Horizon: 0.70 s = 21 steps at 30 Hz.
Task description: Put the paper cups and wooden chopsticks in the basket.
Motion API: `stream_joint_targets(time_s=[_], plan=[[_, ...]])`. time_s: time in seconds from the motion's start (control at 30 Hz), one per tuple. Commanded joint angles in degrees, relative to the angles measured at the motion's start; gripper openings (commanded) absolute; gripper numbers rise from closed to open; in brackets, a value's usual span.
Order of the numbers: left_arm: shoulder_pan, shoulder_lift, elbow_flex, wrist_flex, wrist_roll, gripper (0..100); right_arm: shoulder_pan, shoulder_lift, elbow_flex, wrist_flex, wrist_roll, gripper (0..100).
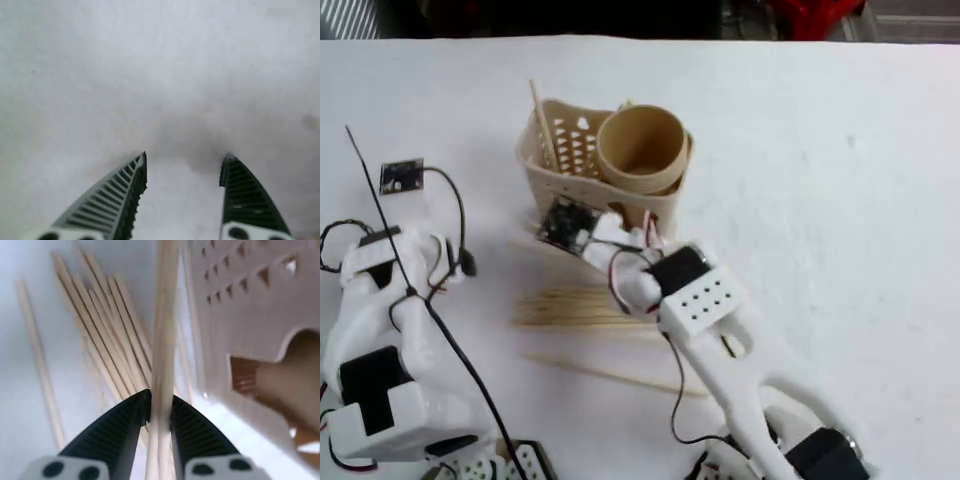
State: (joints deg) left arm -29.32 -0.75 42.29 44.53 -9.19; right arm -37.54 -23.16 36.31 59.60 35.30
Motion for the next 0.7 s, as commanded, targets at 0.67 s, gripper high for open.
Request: stream_joint_targets(time_s=[0.67], plan=[[-0.57, 0.04, -1.49, -0.70, 0.26, 24, -3.47, 3.21, -4.31, 0.75, -4.92, 16.3]])
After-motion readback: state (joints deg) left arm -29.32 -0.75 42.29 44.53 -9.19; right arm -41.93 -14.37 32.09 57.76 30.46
